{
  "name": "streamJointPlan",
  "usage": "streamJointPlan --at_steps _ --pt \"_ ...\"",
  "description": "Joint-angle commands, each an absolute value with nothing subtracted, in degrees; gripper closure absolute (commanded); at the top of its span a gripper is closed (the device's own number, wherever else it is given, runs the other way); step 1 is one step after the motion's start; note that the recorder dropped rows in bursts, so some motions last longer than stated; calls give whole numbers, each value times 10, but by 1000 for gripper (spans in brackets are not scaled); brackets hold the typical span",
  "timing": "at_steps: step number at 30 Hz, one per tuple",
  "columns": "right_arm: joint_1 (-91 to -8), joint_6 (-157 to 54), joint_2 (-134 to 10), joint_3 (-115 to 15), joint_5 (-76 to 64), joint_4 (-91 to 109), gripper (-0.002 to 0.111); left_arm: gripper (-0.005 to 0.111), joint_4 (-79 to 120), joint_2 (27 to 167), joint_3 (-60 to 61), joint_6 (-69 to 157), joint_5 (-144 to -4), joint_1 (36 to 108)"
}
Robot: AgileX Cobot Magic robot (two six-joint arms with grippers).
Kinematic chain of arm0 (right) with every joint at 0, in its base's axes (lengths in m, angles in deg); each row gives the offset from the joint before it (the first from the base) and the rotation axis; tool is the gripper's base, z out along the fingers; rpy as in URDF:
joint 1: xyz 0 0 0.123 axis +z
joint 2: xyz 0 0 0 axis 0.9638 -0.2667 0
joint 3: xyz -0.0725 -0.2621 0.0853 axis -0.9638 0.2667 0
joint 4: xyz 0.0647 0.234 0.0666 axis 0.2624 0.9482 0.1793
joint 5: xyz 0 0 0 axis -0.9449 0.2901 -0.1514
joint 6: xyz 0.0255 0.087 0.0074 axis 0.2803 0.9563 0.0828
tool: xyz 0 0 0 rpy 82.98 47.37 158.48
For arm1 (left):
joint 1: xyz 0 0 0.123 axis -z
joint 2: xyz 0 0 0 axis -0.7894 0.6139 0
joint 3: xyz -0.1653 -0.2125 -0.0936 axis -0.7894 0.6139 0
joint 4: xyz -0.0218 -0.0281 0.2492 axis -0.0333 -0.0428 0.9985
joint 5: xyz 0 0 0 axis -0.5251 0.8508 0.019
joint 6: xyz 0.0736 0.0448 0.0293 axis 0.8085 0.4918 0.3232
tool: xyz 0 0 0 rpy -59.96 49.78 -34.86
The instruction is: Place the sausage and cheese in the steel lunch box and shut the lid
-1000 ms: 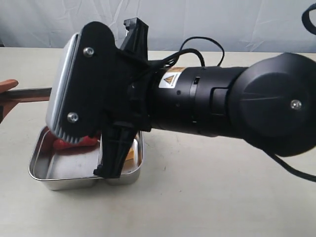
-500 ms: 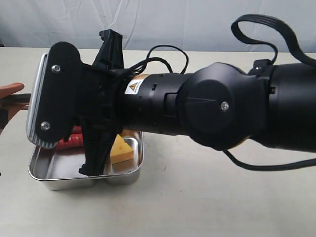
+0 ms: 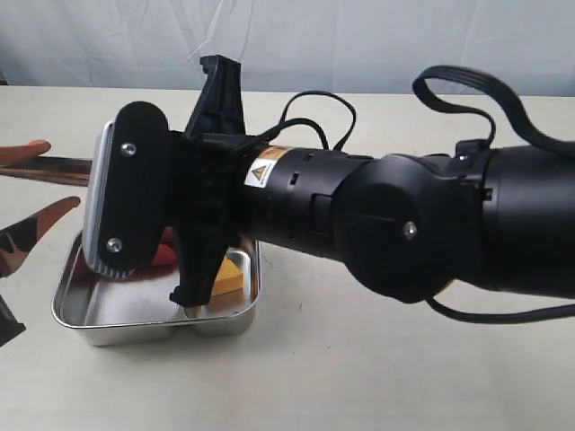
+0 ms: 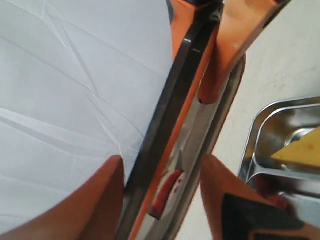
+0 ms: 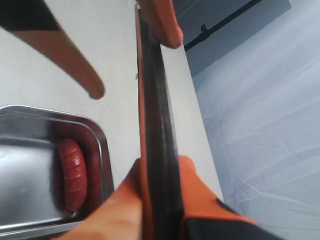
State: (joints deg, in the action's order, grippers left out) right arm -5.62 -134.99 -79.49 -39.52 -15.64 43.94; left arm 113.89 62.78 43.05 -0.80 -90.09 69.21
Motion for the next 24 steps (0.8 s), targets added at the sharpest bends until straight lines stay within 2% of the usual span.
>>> streamJointPlan --at_steps 1,10,15,24 --pt "-59 -1355 -794 -391 -202 439 109 52 1129 626 430 -81 -909 696" --pt "-59 -1437 -825 -391 -238 446 109 54 1165 595 430 -252 -923 696" --pt "-59 -1532 -849 -385 -299 524 109 54 1204 534 430 -396 -931 694" --pt "-59 -1557 -856 -273 -383 473 109 59 1204 449 430 -558 -931 694"
